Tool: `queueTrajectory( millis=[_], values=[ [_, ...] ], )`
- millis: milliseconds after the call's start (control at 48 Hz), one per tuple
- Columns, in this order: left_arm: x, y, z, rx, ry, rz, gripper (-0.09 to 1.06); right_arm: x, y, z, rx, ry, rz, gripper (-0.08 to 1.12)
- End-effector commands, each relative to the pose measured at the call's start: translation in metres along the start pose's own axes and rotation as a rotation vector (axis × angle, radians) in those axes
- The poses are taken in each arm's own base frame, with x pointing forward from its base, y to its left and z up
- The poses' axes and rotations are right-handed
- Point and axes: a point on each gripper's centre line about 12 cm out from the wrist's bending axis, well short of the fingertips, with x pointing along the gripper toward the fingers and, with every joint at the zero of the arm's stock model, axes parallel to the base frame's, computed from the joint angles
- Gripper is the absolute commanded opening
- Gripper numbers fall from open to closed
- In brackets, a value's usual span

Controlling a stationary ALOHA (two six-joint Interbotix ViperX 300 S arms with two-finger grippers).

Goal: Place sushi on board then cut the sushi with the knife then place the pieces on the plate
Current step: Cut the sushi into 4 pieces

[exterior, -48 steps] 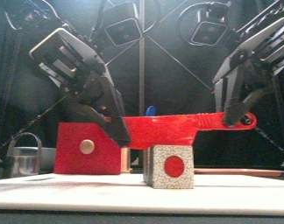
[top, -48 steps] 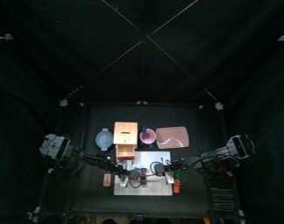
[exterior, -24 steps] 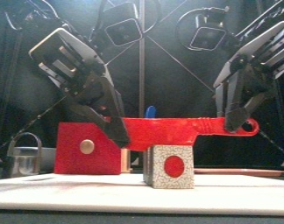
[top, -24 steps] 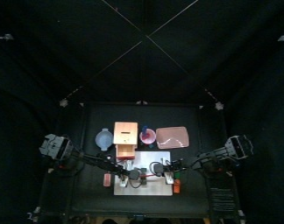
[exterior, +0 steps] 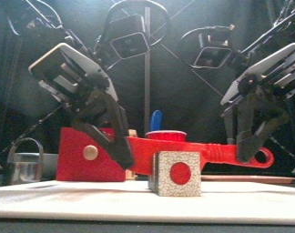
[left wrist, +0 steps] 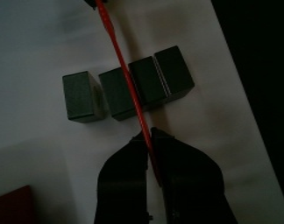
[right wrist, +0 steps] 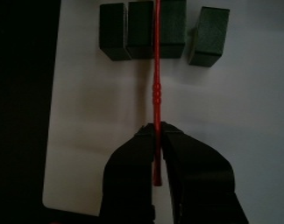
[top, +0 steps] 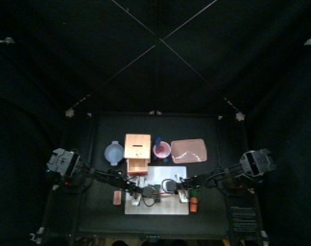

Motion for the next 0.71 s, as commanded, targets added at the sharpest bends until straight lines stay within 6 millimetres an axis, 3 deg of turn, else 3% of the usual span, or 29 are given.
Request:
queueTrajectory(
  millis=[21,333,708],
  values=[
    [-0.001,-0.003,0.01,0.018,-0.028,-0.005,0.39,-0.002,-0.004,0.011,0.007,-0.033,-0.006,0.39],
    [-0.003,-0.001,0.008,0.016,0.005,0.0,0.39,-0.001,-0.005,0.017,-0.003,-0.043,-0.009,0.39],
    [-0.028,-0.001,0.031,0.021,-0.084,0.002,0.39,-0.023,0.001,0.036,-0.016,-0.115,0.005,0.39]
  ],
)
